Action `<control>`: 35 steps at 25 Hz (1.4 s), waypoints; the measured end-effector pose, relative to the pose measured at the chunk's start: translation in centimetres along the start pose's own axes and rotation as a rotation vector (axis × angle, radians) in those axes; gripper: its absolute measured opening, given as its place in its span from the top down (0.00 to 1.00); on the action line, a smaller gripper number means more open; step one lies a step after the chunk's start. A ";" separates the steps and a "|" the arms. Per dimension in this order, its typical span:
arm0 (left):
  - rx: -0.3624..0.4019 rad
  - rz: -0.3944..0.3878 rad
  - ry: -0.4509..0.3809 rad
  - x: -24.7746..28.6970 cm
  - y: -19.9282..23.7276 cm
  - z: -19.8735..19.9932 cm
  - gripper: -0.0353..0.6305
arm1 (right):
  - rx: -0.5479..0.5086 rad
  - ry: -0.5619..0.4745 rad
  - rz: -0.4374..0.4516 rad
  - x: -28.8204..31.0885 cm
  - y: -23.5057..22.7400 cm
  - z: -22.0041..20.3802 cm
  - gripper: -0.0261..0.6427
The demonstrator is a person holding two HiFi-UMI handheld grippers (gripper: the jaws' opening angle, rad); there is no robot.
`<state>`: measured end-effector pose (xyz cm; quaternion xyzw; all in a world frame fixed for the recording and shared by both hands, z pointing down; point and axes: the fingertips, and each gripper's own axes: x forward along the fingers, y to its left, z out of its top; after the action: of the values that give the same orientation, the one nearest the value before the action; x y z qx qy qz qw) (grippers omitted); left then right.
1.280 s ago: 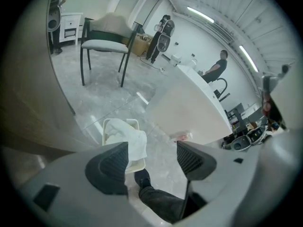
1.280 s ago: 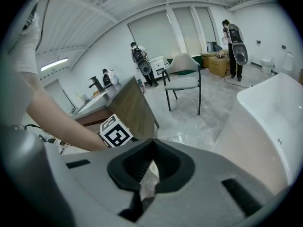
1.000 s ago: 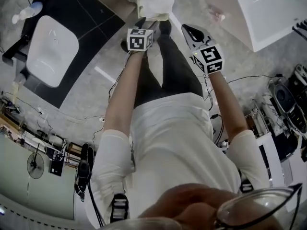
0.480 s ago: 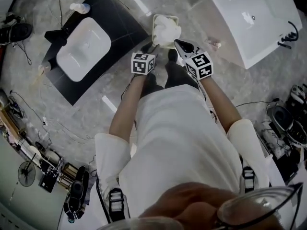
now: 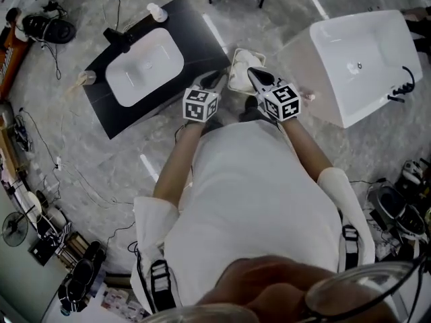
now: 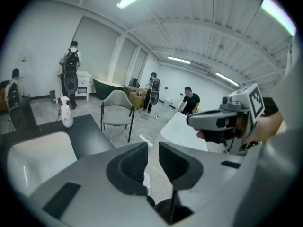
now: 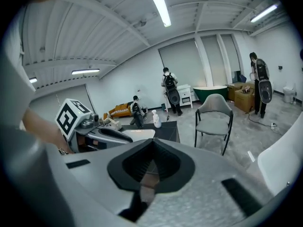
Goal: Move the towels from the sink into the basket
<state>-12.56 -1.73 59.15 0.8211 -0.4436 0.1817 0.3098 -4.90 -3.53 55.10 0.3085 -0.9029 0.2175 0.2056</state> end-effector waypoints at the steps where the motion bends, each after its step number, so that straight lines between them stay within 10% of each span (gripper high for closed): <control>1: 0.002 0.008 -0.028 -1.2 0.2 0.8 0.85 | -0.021 -0.009 0.000 -0.1 0.4 0.8 0.97; 16: 0.074 0.140 -0.303 -14.1 2.9 7.2 0.89 | -0.192 -0.173 -0.029 -3.7 4.0 8.9 0.97; 35: 0.103 0.098 -0.309 -13.2 3.3 9.3 0.89 | -0.174 -0.211 -0.077 -4.9 2.9 9.5 0.97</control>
<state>-22.20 -1.17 45.83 0.8315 -0.5154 0.0907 0.1864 -5.48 -4.13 44.03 0.3450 -0.9225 0.0968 0.1438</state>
